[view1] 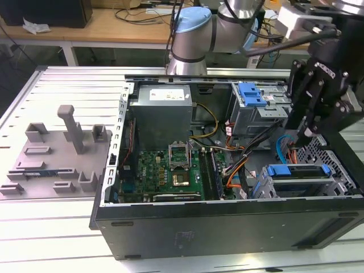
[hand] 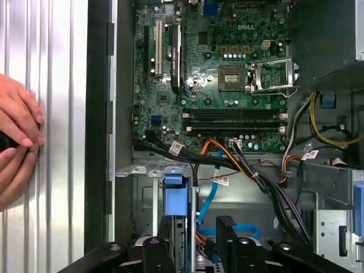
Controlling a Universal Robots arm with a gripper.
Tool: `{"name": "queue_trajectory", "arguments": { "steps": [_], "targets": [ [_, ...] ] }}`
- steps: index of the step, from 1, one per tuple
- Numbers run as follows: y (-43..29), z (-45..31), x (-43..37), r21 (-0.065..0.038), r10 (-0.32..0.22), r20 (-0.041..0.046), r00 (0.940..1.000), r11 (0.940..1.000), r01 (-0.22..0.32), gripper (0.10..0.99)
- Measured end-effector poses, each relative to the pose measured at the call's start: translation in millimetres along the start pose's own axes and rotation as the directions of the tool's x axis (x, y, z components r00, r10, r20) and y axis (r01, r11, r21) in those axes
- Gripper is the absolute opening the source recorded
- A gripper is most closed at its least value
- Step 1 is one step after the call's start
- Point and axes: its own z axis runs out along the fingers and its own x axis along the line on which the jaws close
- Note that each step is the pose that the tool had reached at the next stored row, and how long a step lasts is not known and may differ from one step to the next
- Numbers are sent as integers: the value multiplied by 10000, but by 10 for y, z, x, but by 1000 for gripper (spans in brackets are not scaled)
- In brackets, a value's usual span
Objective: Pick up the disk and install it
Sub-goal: 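Insert the first disk wire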
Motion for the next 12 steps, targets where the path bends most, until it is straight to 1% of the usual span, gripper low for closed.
{"name": "queue_trajectory", "arguments": {
  "steps": [1, 2, 3, 4, 5, 7, 8, 10, 12],
  "targets": [
    [3, -7, -82, 14, 9, -110, 9999, 10000, -9, 439],
    [3, -10, -122, 64, 13, -113, 9999, 10000, -12, 439],
    [3, -13, -149, 158, 20, -115, 9999, 9999, -18, 439],
    [3, -15, -180, 305, 34, -114, 9999, 9995, -30, 439],
    [3, -18, -210, 482, 51, -115, 9999, 9988, -46, 439],
    [4, -23, -272, 932, 111, -113, 9999, 9956, -100, 439],
    [4, -23, -286, 1070, 167, -107, 9998, 9941, -154, 439],
    [4, -21, -293, 1183, 337, -97, 9994, 9925, -323, 439],
    [4, -18, -304, 1270, 411, -100, 9991, 9911, -395, 439]
  ]
}}
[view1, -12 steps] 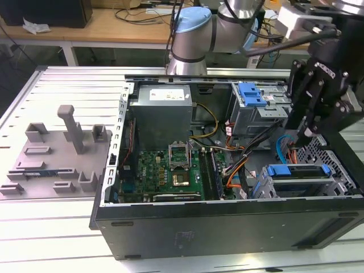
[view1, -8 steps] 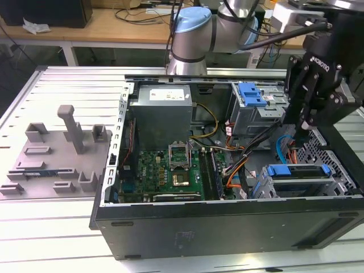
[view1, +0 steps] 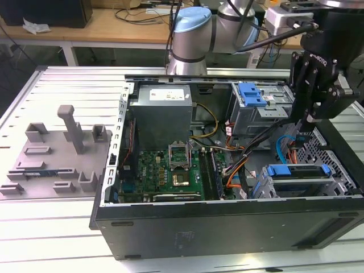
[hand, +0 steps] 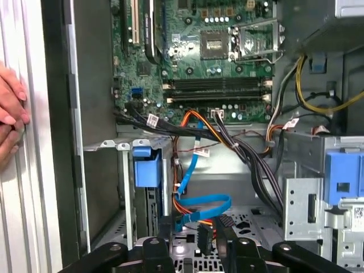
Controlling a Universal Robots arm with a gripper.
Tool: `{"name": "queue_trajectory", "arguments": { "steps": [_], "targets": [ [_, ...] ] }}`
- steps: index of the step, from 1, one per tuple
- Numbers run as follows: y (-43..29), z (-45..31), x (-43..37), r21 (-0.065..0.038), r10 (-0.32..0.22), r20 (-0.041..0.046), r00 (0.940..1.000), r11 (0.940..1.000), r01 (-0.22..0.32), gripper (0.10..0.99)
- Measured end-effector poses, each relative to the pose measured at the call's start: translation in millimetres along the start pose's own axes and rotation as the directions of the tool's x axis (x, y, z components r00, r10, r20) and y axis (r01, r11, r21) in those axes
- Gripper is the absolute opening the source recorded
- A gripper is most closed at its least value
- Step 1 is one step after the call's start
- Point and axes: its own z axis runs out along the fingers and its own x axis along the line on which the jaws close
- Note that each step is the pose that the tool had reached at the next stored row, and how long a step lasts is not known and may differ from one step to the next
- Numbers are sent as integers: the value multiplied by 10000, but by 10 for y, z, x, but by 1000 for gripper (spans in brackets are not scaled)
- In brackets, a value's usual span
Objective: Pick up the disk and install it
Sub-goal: 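Insert the first disk wire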
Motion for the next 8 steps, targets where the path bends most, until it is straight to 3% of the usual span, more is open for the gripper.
{"name": "queue_trajectory", "arguments": {
  "steps": [3, 4, 8],
  "targets": [
    [9, 13, -69, 30, -7, -144, 9999, 10000, 7, 439],
    [14, 12, -168, 45, -38, -520, 9986, 10000, 40, 439],
    [14, 10, -174, 46, -38, -540, 9985, 10000, 41, 439]
  ]
}}
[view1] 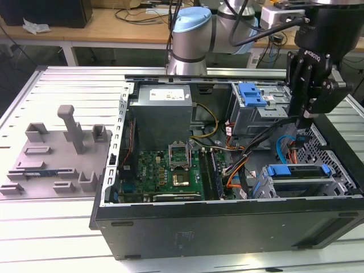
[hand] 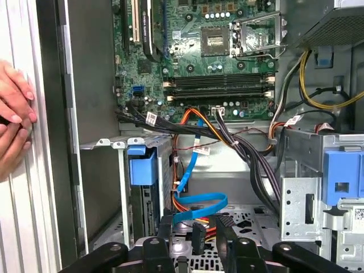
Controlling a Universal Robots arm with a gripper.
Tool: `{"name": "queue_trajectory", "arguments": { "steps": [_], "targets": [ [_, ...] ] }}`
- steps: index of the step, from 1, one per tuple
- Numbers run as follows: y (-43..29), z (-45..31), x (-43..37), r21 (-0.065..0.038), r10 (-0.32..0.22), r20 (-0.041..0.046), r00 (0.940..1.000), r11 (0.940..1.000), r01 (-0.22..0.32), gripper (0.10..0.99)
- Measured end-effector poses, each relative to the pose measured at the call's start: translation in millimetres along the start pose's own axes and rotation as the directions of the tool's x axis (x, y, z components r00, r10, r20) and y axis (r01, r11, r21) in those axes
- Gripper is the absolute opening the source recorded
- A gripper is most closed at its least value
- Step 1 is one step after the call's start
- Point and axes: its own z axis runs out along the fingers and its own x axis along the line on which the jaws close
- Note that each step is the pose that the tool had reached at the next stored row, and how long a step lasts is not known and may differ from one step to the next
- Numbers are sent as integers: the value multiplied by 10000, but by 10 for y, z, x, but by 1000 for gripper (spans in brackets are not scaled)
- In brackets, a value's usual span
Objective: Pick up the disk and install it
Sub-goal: 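Insert the first disk wire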
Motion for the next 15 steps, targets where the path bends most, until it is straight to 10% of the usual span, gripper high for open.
{"name": "queue_trajectory", "arguments": {
  "steps": [2, 5, 8, 15],
  "targets": [
    [1, -1, -10, 1, 1, -20, 10000, 10000, -1, 439],
    [-4, -16, -117, -33, -85, -850, 9963, 10000, 83, 439],
    [-58, -17, -154, -300, -198, -1312, 9912, 9994, 160, 439],
    [-309, 4, -176, -554, -256, -1456, 9890, 9983, 177, 439]
  ]
}}
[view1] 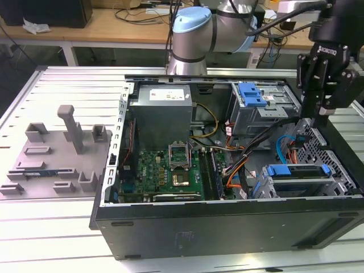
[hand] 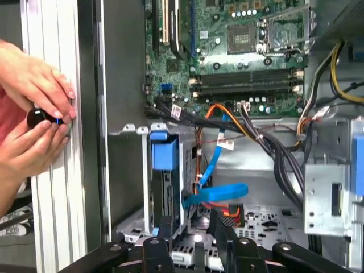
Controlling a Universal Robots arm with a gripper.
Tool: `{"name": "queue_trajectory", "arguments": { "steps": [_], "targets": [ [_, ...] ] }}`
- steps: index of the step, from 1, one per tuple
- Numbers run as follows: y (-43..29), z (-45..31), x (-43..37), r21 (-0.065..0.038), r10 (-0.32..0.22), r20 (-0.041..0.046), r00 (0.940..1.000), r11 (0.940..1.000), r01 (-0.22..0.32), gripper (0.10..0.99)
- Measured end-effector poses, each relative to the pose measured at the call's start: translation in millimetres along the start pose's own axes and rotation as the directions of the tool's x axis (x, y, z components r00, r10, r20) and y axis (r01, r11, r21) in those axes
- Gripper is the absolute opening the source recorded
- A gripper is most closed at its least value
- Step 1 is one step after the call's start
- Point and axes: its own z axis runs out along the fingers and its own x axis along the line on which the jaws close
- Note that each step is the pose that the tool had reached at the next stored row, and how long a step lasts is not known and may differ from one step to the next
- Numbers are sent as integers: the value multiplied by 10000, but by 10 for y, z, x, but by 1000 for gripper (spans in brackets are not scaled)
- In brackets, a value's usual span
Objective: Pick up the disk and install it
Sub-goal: 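Insert the first disk wire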
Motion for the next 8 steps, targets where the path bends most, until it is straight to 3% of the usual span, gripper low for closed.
{"name": "queue_trajectory", "arguments": {
  "steps": [6, 8],
  "targets": [
    [-28, 49, -17, -242, 828, -127, 9965, 9962, -831, 439],
    [-103, 53, -36, -260, 913, -236, 9955, 9954, -919, 439]
  ]
}}
